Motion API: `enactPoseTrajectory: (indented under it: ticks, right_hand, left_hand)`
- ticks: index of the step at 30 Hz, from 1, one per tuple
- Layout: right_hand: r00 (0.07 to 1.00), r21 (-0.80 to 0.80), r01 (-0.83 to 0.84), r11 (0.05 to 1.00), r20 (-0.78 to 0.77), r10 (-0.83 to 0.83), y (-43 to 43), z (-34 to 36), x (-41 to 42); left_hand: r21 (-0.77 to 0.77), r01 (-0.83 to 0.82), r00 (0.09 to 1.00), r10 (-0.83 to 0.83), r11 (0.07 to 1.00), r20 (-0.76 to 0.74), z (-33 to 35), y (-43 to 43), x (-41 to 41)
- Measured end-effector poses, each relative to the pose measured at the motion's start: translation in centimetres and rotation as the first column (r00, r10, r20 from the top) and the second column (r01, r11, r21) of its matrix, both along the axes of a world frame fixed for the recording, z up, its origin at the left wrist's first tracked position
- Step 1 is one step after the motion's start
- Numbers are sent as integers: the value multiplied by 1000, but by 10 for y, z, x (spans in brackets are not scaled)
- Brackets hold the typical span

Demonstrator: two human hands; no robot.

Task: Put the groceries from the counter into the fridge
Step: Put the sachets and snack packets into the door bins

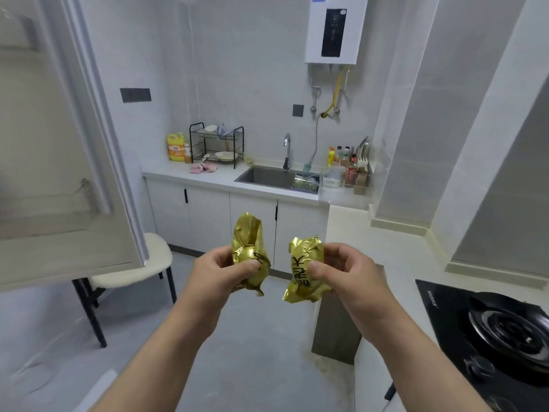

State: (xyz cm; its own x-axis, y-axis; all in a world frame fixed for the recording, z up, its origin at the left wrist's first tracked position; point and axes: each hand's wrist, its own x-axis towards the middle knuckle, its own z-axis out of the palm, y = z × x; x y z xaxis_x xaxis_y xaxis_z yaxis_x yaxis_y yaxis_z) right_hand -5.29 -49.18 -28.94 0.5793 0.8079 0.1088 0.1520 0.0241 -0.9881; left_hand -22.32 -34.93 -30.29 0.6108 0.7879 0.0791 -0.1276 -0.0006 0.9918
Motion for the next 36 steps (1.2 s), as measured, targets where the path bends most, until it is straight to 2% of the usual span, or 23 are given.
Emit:
enactPoseTrajectory:
  ticks: [9, 22, 36]
  right_hand:
    - [984, -25, -177, 984, 6, 177, 89, 16, -70]
    - [932, -3, -362, 932, -13, 362, 198, 21, -153]
    - [823, 89, -562, 822, -35, 567, 286, 50, -212]
  left_hand:
    - [-6, -170, 984, 170, 985, 42, 11, 62, -96]
    - [-24, -325, 943, 326, 945, 68, 14, 132, -195]
    - [93, -534, 846, 532, 841, 46, 49, 167, -253]
